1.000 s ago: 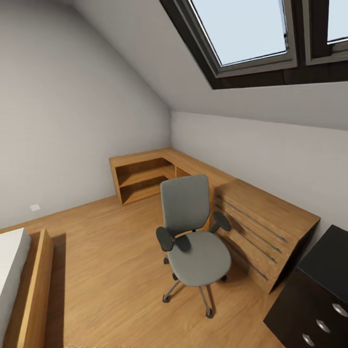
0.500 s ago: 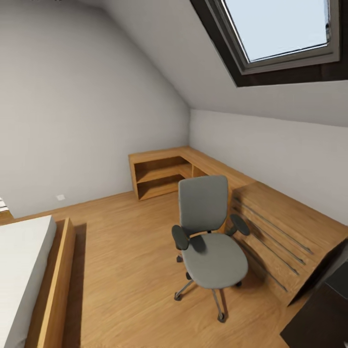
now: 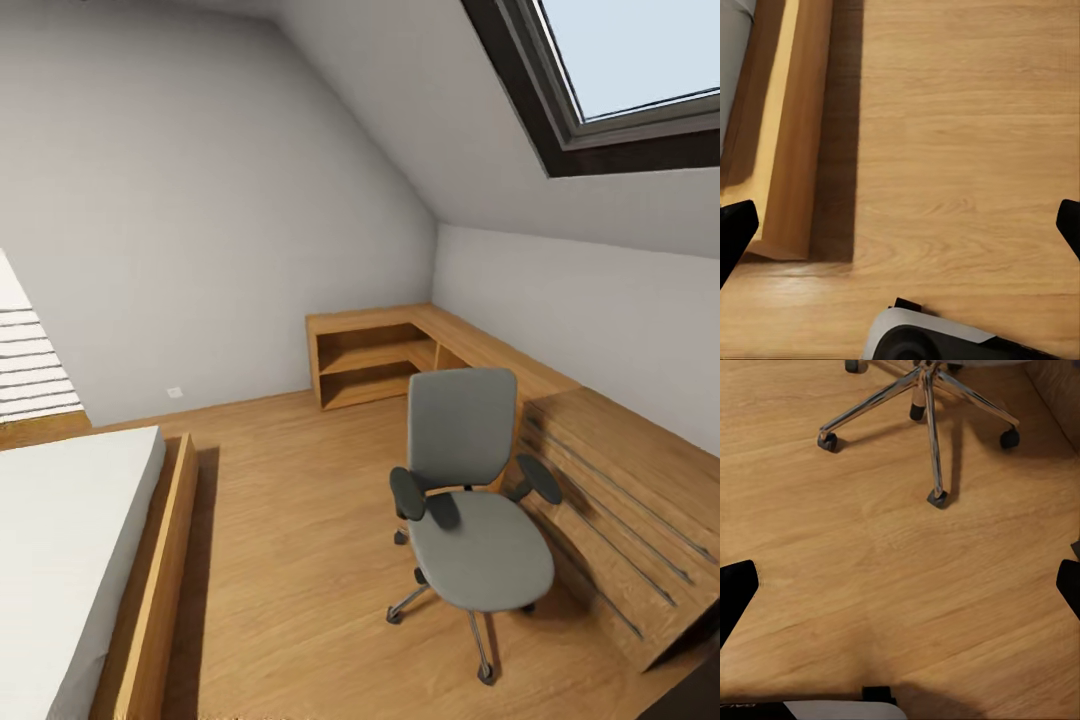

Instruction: In the bedroom, organize the workspace by keeping the computer under the desk, ensuring the monitor is on the desk, placing the keyboard on the desk next to the monitor, placing the mouse on the desk next to the keyboard, moving the folder from the swivel chair onto the desk next to the mouse, stacking the notebook on top of the folder with the pen on top of the notebook, and positioning the swivel chair next to the desk.

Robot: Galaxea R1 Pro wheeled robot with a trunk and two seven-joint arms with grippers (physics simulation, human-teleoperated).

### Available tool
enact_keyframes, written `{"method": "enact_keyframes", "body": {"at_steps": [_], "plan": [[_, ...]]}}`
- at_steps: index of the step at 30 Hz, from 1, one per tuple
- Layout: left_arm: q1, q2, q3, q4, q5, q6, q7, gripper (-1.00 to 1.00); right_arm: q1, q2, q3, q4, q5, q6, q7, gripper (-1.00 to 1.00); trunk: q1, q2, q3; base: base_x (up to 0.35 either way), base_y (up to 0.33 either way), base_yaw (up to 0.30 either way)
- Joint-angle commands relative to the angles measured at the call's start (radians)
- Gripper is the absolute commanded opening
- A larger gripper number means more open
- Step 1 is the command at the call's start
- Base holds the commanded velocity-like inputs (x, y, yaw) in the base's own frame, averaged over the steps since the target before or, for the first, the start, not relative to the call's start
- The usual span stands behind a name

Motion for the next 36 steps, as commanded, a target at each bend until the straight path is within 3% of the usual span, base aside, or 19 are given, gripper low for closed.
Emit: {"method": "enact_keyframes", "body": {"at_steps": [1, 36], "plan": [[0.000, 0.000, 0.000, -0.002, 0.007, -0.001, -0.006, 1.00, -0.001, 0.000, -0.008, 0.002, 0.011, -0.003, -0.005, 1.00, 0.001, -0.002, -0.002, 0.000, 0.000, 0.274], [0.000, -0.002, -0.003, -0.002, 0.006, 0.004, -0.009, 1.00, -0.001, -0.002, -0.006, 0.002, 0.015, -0.010, -0.004, 1.00, 0.001, -0.002, -0.023, 0.000, 0.000, 0.257]]}}
